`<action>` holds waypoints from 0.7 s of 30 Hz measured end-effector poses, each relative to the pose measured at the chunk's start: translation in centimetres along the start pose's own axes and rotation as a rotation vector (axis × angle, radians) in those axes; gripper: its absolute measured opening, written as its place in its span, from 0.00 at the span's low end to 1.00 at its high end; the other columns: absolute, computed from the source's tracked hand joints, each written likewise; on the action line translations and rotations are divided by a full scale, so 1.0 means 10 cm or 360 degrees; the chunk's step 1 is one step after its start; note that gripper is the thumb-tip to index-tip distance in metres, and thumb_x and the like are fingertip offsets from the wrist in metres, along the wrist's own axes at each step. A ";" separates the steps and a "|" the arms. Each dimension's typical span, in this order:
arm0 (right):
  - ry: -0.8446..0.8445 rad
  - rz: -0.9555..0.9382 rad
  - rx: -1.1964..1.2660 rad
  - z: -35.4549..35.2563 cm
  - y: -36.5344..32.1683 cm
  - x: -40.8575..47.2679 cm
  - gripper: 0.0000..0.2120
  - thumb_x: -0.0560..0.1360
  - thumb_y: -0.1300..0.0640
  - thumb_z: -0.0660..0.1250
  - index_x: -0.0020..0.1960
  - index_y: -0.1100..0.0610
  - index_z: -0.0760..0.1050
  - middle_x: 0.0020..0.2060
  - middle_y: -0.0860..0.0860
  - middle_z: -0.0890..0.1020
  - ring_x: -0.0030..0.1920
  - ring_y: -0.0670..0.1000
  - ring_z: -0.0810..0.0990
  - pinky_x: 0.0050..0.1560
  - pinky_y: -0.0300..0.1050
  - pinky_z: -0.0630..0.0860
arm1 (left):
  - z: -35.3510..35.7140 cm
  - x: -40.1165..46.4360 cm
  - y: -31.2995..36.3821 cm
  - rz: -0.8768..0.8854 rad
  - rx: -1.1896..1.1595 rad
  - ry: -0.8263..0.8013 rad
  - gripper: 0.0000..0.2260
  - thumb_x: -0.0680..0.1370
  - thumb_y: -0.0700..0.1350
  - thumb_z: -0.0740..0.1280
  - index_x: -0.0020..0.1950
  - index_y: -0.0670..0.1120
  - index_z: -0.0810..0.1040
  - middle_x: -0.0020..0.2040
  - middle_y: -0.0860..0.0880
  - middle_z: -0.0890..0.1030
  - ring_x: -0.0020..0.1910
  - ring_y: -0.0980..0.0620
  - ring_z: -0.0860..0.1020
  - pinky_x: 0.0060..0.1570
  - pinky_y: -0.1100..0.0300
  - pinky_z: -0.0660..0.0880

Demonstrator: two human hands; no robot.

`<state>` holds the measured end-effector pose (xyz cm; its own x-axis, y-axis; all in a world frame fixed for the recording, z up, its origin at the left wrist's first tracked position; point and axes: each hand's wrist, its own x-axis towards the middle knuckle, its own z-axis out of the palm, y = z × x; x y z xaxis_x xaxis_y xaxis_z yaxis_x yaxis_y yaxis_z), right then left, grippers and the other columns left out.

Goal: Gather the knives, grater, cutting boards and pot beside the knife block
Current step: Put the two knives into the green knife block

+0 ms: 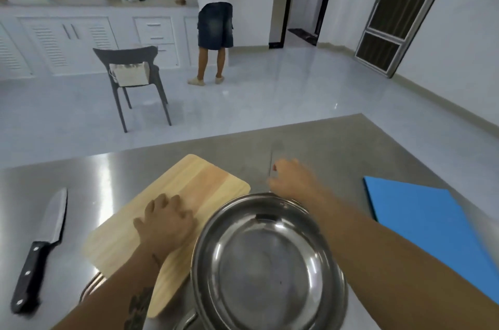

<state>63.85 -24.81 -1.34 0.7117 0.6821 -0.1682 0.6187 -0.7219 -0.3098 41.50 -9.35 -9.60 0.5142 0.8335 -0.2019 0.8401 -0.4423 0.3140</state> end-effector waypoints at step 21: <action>-0.0337 0.0322 -0.0133 0.60 0.00 0.71 0.07 0.76 0.56 0.65 0.50 0.57 0.78 0.43 0.53 0.79 0.47 0.53 0.80 0.48 0.45 0.76 | -0.02 0.15 -0.11 0.0131 0.0154 -0.0030 0.26 0.76 0.64 0.52 0.73 0.59 0.58 0.78 0.52 0.57 0.75 0.47 0.59 0.67 0.35 0.58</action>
<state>66.89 -19.31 -8.16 0.7435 0.5263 -0.4126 0.5031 -0.8466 -0.1734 41.31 -7.61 -10.05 0.5844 0.7872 -0.1970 0.8073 -0.5393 0.2395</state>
